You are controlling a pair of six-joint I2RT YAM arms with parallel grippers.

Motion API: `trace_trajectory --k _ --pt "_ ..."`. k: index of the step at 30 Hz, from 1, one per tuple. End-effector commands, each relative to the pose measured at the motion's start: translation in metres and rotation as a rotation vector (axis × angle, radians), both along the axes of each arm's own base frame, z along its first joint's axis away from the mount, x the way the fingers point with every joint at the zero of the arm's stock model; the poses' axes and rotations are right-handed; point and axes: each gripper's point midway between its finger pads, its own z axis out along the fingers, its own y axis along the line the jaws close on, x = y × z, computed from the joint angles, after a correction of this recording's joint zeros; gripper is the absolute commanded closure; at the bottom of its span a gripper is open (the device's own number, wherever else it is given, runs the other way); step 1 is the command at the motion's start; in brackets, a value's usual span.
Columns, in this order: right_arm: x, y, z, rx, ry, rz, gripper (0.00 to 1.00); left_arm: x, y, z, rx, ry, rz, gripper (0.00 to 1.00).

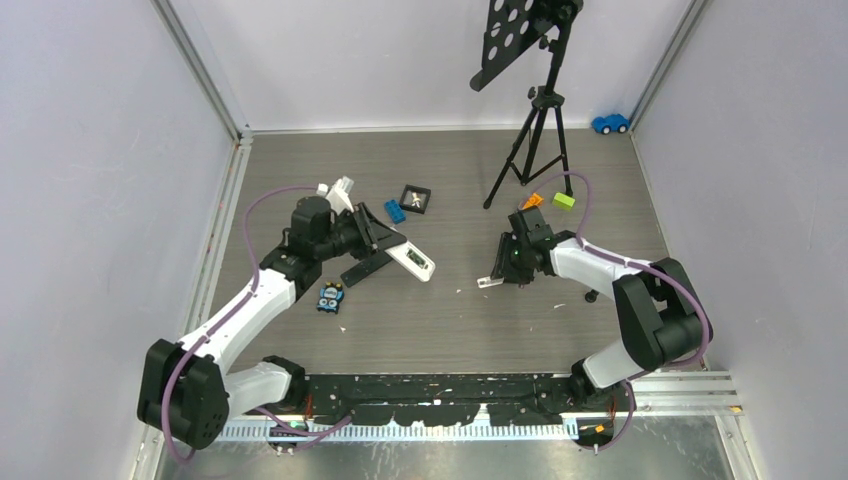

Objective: Load the batteries into the remote control

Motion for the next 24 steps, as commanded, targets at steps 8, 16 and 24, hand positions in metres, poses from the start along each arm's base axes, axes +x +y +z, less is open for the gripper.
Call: trace_trajectory --k 8,16,24 --pt "0.009 -0.007 -0.003 -0.053 -0.05 0.043 0.59 0.003 -0.007 0.021 -0.056 -0.067 -0.029 1.0" --pt "0.006 -0.005 -0.004 -0.044 -0.045 0.073 0.7 0.003 -0.009 0.022 -0.064 -0.069 -0.044 1.0" --pt "0.002 0.001 0.003 -0.002 -0.033 0.059 0.98 0.002 -0.009 0.021 -0.066 -0.07 -0.04 1.0"
